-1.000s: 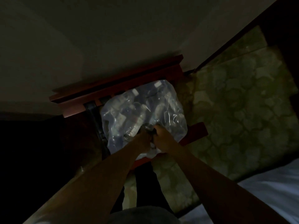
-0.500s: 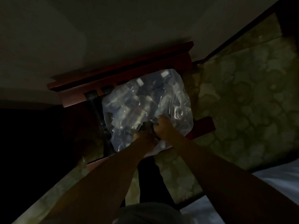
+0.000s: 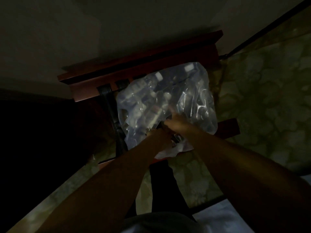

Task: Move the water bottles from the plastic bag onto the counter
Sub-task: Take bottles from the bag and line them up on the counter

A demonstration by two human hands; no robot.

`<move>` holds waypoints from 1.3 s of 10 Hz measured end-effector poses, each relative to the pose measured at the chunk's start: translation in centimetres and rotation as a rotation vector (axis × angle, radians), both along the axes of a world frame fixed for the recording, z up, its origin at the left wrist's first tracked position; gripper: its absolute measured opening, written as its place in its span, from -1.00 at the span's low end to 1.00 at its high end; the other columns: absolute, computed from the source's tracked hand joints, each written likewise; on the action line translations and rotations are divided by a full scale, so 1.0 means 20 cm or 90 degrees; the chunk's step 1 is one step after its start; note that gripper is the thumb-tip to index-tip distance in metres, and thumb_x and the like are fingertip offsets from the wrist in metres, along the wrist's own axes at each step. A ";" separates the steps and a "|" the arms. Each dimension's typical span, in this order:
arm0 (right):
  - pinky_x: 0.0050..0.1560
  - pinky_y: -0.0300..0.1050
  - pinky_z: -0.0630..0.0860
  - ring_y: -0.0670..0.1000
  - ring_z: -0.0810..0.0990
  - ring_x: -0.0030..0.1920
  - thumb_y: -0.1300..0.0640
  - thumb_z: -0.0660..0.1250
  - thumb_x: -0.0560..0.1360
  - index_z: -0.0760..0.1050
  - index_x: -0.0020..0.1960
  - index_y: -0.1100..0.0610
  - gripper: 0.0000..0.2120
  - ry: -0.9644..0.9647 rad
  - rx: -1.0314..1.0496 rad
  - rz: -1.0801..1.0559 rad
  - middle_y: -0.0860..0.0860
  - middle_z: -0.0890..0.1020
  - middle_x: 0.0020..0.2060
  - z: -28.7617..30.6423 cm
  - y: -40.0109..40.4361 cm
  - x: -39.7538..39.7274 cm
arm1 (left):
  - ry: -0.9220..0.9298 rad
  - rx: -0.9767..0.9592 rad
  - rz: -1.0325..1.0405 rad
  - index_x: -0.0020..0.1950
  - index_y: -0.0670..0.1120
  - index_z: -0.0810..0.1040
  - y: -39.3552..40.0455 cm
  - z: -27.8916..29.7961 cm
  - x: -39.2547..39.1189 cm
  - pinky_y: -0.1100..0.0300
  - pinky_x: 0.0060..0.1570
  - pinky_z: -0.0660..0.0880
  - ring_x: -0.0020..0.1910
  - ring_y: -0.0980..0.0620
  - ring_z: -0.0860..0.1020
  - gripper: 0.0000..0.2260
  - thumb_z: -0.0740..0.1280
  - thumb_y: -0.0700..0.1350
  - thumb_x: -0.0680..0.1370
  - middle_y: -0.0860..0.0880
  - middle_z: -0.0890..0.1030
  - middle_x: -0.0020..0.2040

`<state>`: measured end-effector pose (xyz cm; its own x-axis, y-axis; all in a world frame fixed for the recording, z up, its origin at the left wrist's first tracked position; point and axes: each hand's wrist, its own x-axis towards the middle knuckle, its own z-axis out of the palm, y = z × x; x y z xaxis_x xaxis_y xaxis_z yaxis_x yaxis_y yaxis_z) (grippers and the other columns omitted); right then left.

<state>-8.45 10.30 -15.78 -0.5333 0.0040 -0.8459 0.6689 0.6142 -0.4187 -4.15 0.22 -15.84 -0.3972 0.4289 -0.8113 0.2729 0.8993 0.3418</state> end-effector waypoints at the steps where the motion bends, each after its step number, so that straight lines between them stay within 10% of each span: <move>1: -0.23 -0.20 0.53 -0.03 0.57 -0.18 0.33 0.31 0.51 0.01 0.57 -0.12 -0.20 0.020 -0.010 0.018 0.14 0.61 0.07 -0.02 0.01 0.03 | 0.004 -0.001 -0.120 0.48 -0.09 0.39 0.02 0.02 -0.02 0.00 0.33 0.37 0.40 -0.14 0.43 -0.56 0.28 -0.04 0.61 -0.12 0.45 0.43; 3: -0.07 0.04 0.62 0.12 0.59 -0.07 0.27 0.28 0.54 -0.10 0.56 -0.20 -0.18 -0.018 0.040 0.063 0.21 0.56 0.19 -0.04 0.00 0.01 | 0.036 -0.125 -0.147 0.55 -0.09 0.22 0.08 0.11 -0.04 -0.12 0.30 0.42 0.46 -0.23 0.34 -0.40 0.29 0.11 0.58 -0.18 0.31 0.50; 4: -0.32 -0.12 0.56 0.04 0.57 -0.16 0.17 0.28 0.55 -0.07 0.54 -0.19 -0.25 -0.078 0.028 0.113 0.17 0.53 0.18 -0.02 0.02 -0.04 | 0.102 -0.077 -0.096 0.49 -0.14 0.32 0.08 0.13 -0.01 -0.08 0.26 0.44 0.41 -0.21 0.40 -0.44 0.28 0.12 0.58 -0.19 0.38 0.45; 5: 0.08 0.03 0.55 0.18 0.57 0.12 0.02 0.22 0.59 0.11 0.53 -0.02 -0.44 -0.071 0.091 0.194 0.20 0.51 0.28 0.00 0.01 -0.04 | 0.168 -0.060 -0.113 0.39 -0.18 0.42 0.09 0.18 0.00 -0.03 0.21 0.45 0.34 -0.20 0.47 -0.57 0.24 0.03 0.61 -0.17 0.47 0.37; 7: 0.17 -0.07 0.43 0.17 0.50 0.27 0.03 0.19 0.62 0.23 0.50 0.11 -0.52 -0.082 0.093 0.190 0.19 0.47 0.34 0.03 0.01 -0.06 | 0.183 -0.035 -0.132 0.35 -0.08 0.44 -0.08 0.26 -0.08 0.12 -0.09 0.38 0.16 -0.09 0.59 -0.61 0.17 0.12 0.63 -0.07 0.59 0.21; 8: 0.26 -0.01 0.42 0.20 0.46 0.30 0.07 0.16 0.63 0.16 0.53 0.06 -0.51 -0.045 0.122 0.229 0.21 0.43 0.36 0.05 0.01 -0.04 | 0.171 0.062 -0.047 0.33 -0.06 0.46 -0.19 0.33 -0.12 0.16 -0.04 0.41 0.11 -0.08 0.60 -0.41 0.09 0.35 0.54 -0.08 0.62 0.16; 9: 0.09 -0.05 0.45 0.18 0.54 0.11 0.03 0.18 0.62 0.38 0.39 0.13 -0.63 -0.043 0.132 0.249 0.17 0.55 0.14 0.05 0.01 -0.03 | 0.224 0.135 -0.019 0.19 0.04 0.55 -0.23 0.41 -0.09 0.21 -0.19 0.34 -0.06 0.00 0.62 -0.54 0.20 0.33 0.51 -0.01 0.65 -0.03; 10: 0.32 0.09 0.41 0.24 0.50 0.26 0.05 0.20 0.62 0.45 0.33 0.23 -0.63 -0.050 0.068 0.179 0.22 0.54 0.24 0.05 0.02 -0.03 | 0.280 0.229 0.095 0.12 0.04 0.56 -0.28 0.44 -0.06 0.26 -0.22 0.33 -0.11 0.06 0.62 -0.62 0.39 0.24 0.44 0.07 0.65 -0.09; 13: 0.23 0.01 0.49 0.19 0.55 0.21 0.06 0.33 0.55 0.49 0.27 0.14 -0.68 0.015 0.147 0.237 0.15 0.58 0.22 0.12 -0.05 0.03 | 0.144 0.364 0.529 0.23 0.04 0.49 -0.48 0.51 -0.07 0.32 -0.09 0.50 -0.03 0.22 0.58 -0.48 0.57 0.10 0.35 0.12 0.60 0.05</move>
